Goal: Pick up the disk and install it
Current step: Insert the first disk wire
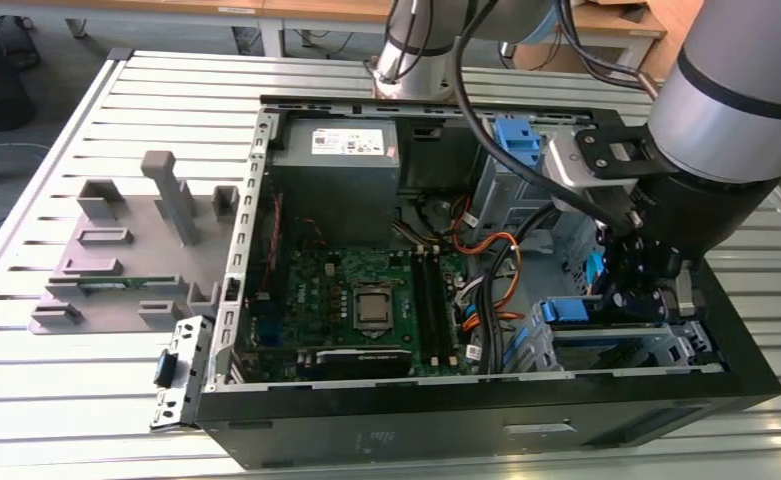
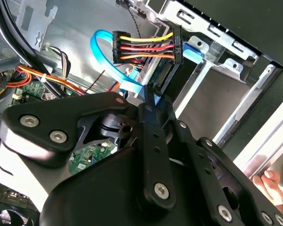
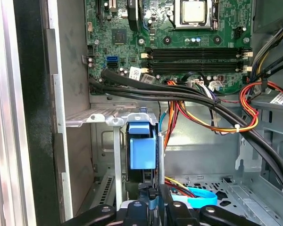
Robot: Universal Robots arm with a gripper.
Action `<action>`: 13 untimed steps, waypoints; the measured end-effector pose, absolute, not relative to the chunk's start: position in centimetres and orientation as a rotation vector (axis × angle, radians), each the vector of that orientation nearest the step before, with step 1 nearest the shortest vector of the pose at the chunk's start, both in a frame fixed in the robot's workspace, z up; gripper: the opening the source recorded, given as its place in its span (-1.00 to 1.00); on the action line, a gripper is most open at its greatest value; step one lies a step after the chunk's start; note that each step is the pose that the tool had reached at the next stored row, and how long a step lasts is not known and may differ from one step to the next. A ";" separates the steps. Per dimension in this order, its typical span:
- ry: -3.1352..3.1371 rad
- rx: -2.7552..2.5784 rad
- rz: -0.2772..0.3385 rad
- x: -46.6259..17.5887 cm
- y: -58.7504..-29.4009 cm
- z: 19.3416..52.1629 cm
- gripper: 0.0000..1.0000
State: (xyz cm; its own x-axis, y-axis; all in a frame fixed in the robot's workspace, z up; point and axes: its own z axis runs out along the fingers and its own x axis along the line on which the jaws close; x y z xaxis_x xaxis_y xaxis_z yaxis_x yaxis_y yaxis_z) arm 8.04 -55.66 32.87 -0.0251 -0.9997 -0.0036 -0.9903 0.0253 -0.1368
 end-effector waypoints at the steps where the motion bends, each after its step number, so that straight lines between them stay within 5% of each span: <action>1: 2.177 -2.122 -0.146 8.0 -55.7 33.0 -0.53; 13: 2.176 -2.121 -0.145 8.0 -55.7 35.2 -0.53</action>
State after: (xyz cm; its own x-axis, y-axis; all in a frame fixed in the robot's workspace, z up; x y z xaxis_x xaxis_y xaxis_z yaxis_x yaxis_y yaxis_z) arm 8.04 -55.66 35.24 -0.0253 -0.9997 -0.0047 -0.9903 0.0257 -0.1368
